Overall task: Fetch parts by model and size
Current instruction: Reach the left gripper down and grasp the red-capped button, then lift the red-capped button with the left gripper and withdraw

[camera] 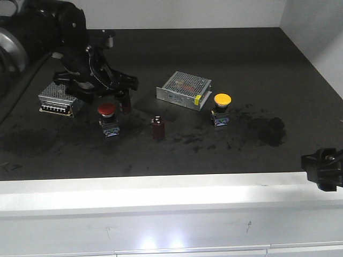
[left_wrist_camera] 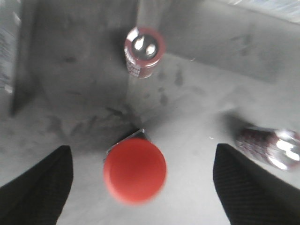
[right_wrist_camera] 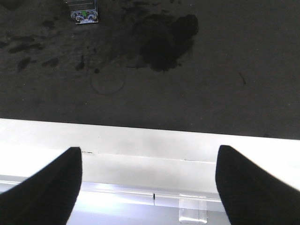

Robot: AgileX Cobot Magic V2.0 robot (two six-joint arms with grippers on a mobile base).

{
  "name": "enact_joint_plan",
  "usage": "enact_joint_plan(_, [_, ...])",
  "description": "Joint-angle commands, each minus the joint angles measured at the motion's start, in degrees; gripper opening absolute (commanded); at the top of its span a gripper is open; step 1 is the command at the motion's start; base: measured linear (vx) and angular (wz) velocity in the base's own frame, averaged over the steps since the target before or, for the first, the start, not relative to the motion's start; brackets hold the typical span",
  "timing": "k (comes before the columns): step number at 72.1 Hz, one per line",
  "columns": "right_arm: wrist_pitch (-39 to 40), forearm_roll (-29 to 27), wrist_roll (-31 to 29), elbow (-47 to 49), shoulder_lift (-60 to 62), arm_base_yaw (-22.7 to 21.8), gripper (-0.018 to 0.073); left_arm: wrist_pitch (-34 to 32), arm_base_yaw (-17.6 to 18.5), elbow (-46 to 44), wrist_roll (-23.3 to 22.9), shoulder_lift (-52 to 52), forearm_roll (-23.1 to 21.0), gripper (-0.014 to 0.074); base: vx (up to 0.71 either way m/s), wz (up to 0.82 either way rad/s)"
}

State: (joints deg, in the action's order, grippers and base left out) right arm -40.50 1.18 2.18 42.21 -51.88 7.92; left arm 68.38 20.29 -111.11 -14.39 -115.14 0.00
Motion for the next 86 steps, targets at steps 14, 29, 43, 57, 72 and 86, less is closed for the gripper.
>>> enact_joint_plan(14, [3.12,0.17,-0.05,1.82,0.20,0.01,0.0563,-0.65,0.21,-1.98,-1.56,0.50,-0.43,0.0589,0.00,0.00])
enact_joint_plan(29, [2.70,0.17,-0.05,1.82,0.20,0.01,0.0563,-0.09,0.21,-1.98,-1.58,-0.78,0.00,0.0585,0.00,0.00])
enact_joint_plan(43, [2.54,0.17,-0.05,1.82,0.20,0.01,0.0563,0.72,0.21,-1.98,-1.58,-1.62,0.00,0.0491,0.00,0.00])
enact_joint_plan(57, [2.65,0.17,-0.10,1.82,0.20,0.01,0.0563,0.45,0.21,-1.98,-1.58,-0.69,1.60,0.0223,0.00,0.00])
enact_joint_plan(72, [2.12,0.17,-0.10,1.82,0.20,0.01,0.0563,-1.42,0.33,-1.79,-0.26,4.08,1.57,-0.0010,0.00,0.00])
enact_joint_plan(86, [2.12,0.17,-0.10,1.82,0.20,0.01,0.0559,-2.22,1.49,-1.79,2.46,11.76,3.12,-0.0008,0.00,0.00])
